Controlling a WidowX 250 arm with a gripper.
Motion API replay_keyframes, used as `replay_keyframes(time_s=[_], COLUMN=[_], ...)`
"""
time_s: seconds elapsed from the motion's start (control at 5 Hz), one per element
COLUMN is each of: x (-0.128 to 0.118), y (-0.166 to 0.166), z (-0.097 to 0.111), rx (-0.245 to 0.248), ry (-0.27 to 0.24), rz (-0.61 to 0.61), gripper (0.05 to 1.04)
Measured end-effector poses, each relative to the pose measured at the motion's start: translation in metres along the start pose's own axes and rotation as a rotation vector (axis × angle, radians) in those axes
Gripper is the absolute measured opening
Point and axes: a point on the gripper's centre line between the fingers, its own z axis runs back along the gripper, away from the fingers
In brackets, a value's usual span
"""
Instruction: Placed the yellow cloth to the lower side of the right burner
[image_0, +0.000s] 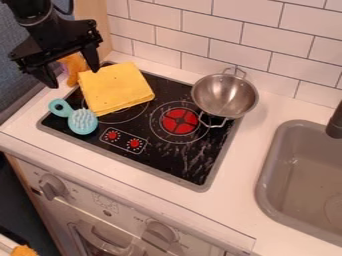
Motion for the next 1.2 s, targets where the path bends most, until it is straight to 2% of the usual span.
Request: replay_keyframes(time_s=[0.2,0.6,0.8,1.0,1.2], x=[-0.005,0.023,0.034,0.038,0.045], y=[0.003,0.014,0.011,0.000,-0.011], z=[-0.007,-0.024,-0.042,-0.070,-0.083], rx=[0.011,0.065,0.085,0.097,0.105], ry=[0.031,0.083,0.103,0.118,0.115], rz=[0.005,0.067,0.082,0.084,0.068], gripper=[1.000,1.000,1.000,1.000,1.000])
